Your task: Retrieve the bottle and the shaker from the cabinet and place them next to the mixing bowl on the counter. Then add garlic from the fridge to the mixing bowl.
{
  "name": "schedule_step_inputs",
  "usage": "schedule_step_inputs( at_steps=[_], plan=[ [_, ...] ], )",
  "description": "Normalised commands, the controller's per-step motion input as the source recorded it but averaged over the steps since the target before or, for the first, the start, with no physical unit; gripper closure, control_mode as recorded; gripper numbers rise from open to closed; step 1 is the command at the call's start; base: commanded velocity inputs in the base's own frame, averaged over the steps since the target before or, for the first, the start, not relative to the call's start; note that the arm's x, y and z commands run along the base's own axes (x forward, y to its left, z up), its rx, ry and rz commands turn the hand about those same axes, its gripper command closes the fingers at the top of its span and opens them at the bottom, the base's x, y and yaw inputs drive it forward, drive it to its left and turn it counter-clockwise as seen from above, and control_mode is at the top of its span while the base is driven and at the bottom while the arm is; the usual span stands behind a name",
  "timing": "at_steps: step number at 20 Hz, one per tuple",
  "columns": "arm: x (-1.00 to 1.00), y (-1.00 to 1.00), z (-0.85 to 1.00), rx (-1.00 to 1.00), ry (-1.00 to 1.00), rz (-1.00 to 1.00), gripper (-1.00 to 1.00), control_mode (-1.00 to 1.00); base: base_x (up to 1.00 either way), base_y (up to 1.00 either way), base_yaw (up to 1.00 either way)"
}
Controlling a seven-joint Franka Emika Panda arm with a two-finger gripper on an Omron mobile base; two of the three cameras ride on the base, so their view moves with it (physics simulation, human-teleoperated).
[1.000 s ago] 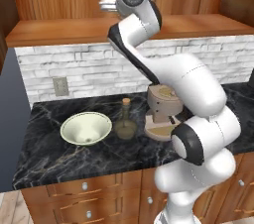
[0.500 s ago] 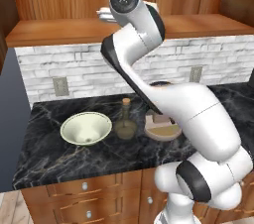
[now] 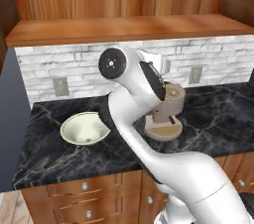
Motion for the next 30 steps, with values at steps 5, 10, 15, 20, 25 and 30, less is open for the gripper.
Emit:
schedule_step_inputs(
  at_steps=[5,10,15,20,25,30],
  plan=[
    [-0.95,-0.09,-1.00,-0.09,0.05,-0.16,1.00,-1.00,0.00,0.00,0.00],
    [-0.63,-0.14,-1.00,-0.06,0.11,-0.16,1.00,-1.00,0.00,0.00,0.00],
    [-0.24,-0.12,-1.00,-0.06,0.12,-0.11,1.00,-1.00,0.00,0.00,0.00],
    [-0.04,0.00,-0.99,-0.06,0.05,-0.03,1.00,-1.00,0.00,0.00,0.00],
    [-0.10,-0.01,-0.77,-0.01,-0.15,0.13,1.00,-1.00,0.00,0.00,0.00],
    [0.32,-0.02,-0.30,0.00,-0.03,0.13,1.00,-1.00,0.00,0.00,0.00]
  ],
)
